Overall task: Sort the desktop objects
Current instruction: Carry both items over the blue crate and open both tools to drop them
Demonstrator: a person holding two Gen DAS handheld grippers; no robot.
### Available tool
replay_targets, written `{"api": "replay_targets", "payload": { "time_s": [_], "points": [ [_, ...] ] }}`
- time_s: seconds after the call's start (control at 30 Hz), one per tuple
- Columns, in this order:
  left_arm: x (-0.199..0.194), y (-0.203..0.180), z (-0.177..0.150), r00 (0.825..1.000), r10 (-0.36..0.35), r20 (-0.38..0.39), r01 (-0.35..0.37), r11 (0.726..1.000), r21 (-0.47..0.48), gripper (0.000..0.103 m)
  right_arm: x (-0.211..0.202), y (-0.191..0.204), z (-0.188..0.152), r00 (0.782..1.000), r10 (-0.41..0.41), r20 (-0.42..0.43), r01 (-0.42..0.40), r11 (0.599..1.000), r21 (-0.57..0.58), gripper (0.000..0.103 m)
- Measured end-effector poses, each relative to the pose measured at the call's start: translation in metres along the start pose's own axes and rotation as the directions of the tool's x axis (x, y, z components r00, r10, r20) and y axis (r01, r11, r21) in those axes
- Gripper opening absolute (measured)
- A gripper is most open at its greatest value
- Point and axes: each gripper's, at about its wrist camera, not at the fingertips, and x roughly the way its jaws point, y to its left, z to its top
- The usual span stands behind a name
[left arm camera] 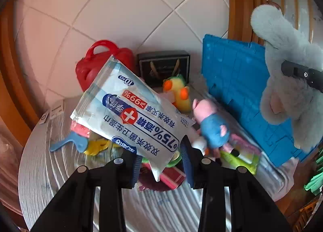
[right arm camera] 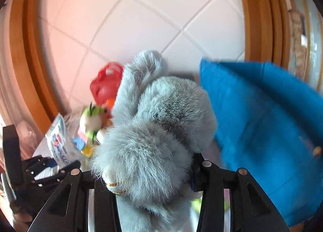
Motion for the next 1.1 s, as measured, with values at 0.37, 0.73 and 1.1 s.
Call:
{"api": "replay_targets", "payload": {
  "time_s": [0.37, 0.73, 1.1],
  "points": [
    [-0.02, -0.221, 0.104, 0.986, -0.05, 0.16, 0.043, 0.998, 0.047, 0.035, -0.094, -0.19, 0.073, 0.98, -0.075, 0.182, 0.091, 0.992, -0.081, 0.042],
    [0.009, -0.367, 0.136, 0.992, -0.122, 0.021, 0.116, 0.975, 0.19, 0.035, -0.095, -0.33, 0.067, 0.973, -0.212, 0.089, 0.217, 0.975, -0.052, 0.042],
    [0.017, -0.408, 0.139, 0.995, -0.09, -0.031, 0.095, 0.967, 0.235, 0.035, -0.067, -0.382, 0.049, 0.966, -0.259, -0.002, 0.258, 0.964, -0.059, 0.043]
  ]
}}
